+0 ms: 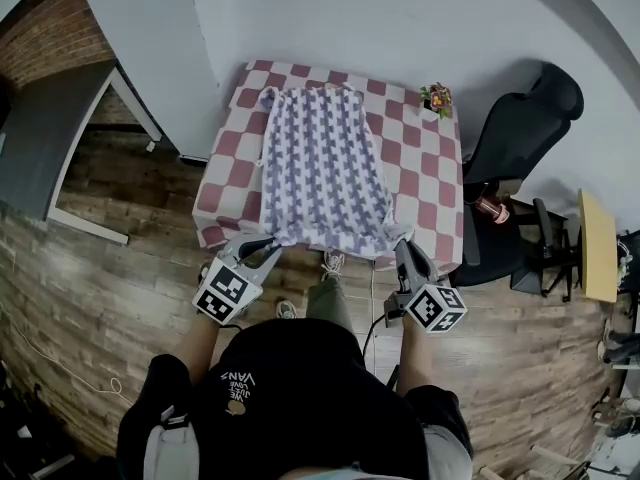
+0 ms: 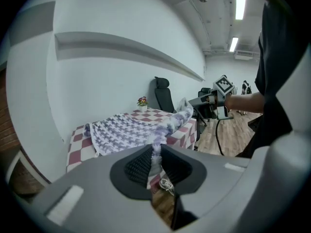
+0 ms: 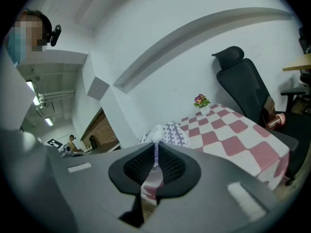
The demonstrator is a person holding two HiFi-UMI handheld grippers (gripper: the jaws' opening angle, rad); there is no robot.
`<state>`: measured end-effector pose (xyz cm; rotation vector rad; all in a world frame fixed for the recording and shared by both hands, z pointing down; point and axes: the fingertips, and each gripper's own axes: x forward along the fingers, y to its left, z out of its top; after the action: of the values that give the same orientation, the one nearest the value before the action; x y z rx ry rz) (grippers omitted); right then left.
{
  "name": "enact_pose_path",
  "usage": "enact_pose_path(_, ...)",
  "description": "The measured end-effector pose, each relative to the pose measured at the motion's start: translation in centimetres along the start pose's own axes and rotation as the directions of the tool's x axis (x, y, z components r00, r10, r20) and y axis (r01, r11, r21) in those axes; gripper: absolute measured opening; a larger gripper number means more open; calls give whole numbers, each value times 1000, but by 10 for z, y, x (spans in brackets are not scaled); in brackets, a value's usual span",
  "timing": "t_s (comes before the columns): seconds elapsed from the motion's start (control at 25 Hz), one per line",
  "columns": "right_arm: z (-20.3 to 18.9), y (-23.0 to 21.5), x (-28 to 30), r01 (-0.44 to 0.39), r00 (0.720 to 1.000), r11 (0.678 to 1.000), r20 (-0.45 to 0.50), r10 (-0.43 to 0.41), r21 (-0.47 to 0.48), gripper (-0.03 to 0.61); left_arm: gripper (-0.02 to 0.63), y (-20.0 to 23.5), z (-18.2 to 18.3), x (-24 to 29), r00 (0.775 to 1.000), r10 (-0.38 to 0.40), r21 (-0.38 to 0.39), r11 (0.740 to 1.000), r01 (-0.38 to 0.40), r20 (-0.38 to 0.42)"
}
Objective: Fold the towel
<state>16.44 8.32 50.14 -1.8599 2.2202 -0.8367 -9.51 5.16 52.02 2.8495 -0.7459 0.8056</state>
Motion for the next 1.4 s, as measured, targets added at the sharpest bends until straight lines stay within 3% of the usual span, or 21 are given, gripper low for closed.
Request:
enact_pose_path(0.28,-29,-1,-31,16,998,999,-65,-14,43,26,55,-32,-27,-16,993,-99,-26,995,97,-61)
enact_pose_path(0.4,-28,-6,-24,11,997,999,-76,-7,46,26,57,-30,-31,-14,992,-103,-40,994,100,-67)
enact_pose_path(0.64,-12,-19,27,-22,993,1000,-117,21,0,26,57,4,-22,12,998,-36,-45,998,33,-59)
enact_pose_path(1.0,17,-49,155,-63,970,995,-238,42,-80,26,57,90,-17,82,989,104,-90,989,-114,-105)
enact_pose_path(1.24,15,-74,238,-91,929,988,-367,39,-126,28,58,150,-30,137,965,177,-137,969,-205,-192)
enact_pose_path(1.4,4,-86,281,-108,884,985,-467,35,-131,35,58,180,-42,159,949,182,-198,951,-236,-257)
